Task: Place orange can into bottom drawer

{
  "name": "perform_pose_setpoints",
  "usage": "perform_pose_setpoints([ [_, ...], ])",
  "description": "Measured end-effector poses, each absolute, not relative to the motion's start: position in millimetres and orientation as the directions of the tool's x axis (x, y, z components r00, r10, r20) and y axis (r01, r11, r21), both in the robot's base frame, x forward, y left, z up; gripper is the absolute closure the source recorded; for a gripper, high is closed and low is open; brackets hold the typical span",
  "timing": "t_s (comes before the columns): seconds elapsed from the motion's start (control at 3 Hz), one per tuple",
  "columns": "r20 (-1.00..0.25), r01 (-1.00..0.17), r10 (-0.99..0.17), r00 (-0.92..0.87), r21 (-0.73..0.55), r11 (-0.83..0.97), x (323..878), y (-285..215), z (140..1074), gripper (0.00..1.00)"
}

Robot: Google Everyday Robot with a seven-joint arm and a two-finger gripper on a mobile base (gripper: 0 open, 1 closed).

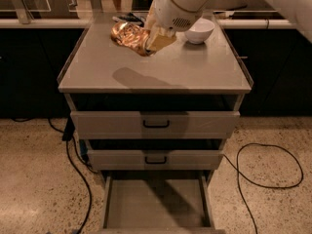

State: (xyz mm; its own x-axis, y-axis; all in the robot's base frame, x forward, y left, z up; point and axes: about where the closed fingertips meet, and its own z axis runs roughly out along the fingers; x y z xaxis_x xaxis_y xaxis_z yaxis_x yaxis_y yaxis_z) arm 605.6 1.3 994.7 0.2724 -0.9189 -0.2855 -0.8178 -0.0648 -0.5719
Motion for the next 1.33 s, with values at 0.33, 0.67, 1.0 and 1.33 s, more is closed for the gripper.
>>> perform_pose_setpoints([
  [0.33, -0.285, -0.810, -0.918, 0.275, -0.584, -0.061, 572.6, -8.4, 1006.5, 1.00],
  [0.67, -0.298, -0.808, -0.916, 0.268, -0.588, -0.045, 506.5, -27.3, 1017.1, 1.00],
  [1.0, -0.298, -0.808, -0.916, 0.268, -0.588, -0.045, 506.5, -27.3, 1017.1, 1.00],
  [1.33, -0.290, -0.809, -0.917, 0.274, -0.584, -0.057, 502.2, -27.6, 1017.9, 1.00],
])
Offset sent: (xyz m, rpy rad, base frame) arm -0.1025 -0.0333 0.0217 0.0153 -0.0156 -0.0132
